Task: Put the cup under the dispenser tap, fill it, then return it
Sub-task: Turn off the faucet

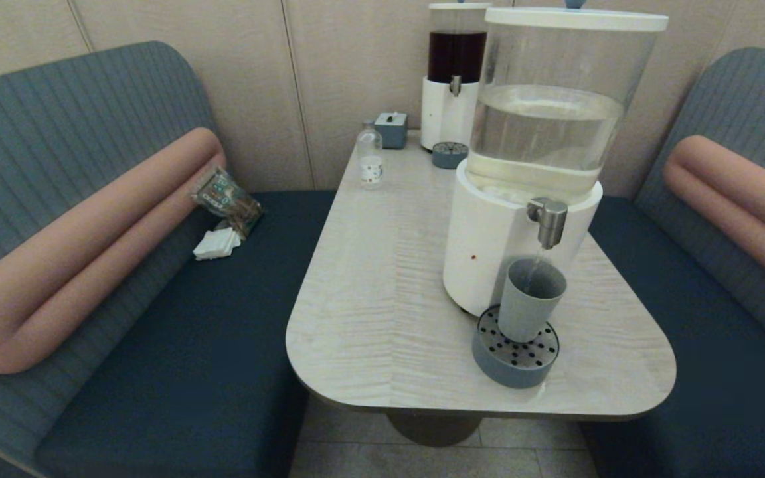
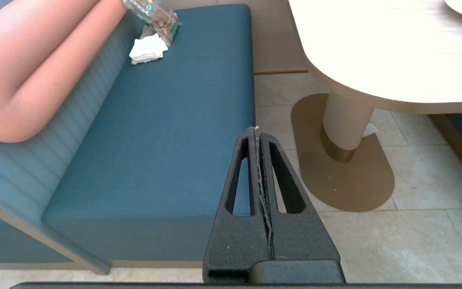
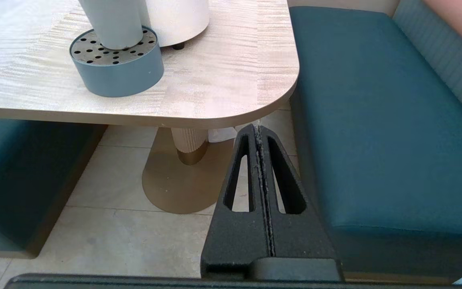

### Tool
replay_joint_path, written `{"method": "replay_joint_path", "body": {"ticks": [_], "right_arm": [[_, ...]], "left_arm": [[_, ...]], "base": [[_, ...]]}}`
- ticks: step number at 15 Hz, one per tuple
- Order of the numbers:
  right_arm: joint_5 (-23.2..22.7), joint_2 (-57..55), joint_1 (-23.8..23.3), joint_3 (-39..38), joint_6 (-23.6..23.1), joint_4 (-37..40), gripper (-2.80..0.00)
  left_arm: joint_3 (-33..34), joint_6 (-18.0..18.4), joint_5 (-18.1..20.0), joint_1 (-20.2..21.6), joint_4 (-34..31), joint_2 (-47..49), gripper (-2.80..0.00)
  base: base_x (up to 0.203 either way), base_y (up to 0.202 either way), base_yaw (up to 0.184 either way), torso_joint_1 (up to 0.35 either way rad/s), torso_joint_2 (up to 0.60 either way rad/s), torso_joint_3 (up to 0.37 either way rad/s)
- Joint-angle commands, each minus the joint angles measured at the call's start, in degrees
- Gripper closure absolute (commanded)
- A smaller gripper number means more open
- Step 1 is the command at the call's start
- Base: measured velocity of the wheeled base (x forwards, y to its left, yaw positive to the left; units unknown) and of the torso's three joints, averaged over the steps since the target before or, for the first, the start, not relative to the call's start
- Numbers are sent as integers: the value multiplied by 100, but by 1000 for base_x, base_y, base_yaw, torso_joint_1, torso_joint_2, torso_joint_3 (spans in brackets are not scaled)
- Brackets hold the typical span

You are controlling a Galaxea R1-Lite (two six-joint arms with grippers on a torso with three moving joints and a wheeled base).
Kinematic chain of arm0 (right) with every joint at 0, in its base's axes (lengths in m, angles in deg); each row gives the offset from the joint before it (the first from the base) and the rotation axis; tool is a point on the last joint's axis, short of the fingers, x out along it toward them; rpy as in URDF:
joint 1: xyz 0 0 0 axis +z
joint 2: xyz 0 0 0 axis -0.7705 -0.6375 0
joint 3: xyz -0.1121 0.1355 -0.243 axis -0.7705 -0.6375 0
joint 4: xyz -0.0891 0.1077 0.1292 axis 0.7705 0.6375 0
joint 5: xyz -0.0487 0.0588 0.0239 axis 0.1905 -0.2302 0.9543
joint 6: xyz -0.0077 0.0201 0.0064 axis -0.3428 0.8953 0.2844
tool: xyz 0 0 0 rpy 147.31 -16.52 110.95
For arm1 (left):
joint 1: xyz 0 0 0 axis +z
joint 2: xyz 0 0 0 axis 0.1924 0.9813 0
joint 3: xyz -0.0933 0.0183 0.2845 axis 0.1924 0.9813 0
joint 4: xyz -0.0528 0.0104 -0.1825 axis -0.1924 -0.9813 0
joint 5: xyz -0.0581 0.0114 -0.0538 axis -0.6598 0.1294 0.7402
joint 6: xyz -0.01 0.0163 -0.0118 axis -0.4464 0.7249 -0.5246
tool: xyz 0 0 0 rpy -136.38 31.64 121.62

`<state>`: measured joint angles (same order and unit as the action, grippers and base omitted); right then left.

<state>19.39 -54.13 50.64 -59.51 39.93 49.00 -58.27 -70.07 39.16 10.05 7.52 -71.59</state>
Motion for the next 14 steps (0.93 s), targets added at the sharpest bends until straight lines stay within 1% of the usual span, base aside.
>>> {"method": "replay_joint_path", "body": {"ticks": [1, 11, 12, 14], "right_arm": [[5, -5, 2, 0, 0, 0, 0], [35, 11, 2, 20, -52, -13, 0], [49, 11, 2, 146, -55, -11, 0], [43, 0, 2, 683, -15, 85, 0]], "left_arm": [[0, 1, 0, -1, 0, -10, 0], [0, 1, 0, -1, 0, -10, 0], [0, 1, 0, -1, 0, -10, 0], [0, 1, 0, -1, 0, -10, 0]], "base": [[0, 0, 0, 0, 0, 0], [0, 0, 0, 0, 0, 0], [0, 0, 0, 0, 0, 0], [0, 0, 0, 0, 0, 0]]}}
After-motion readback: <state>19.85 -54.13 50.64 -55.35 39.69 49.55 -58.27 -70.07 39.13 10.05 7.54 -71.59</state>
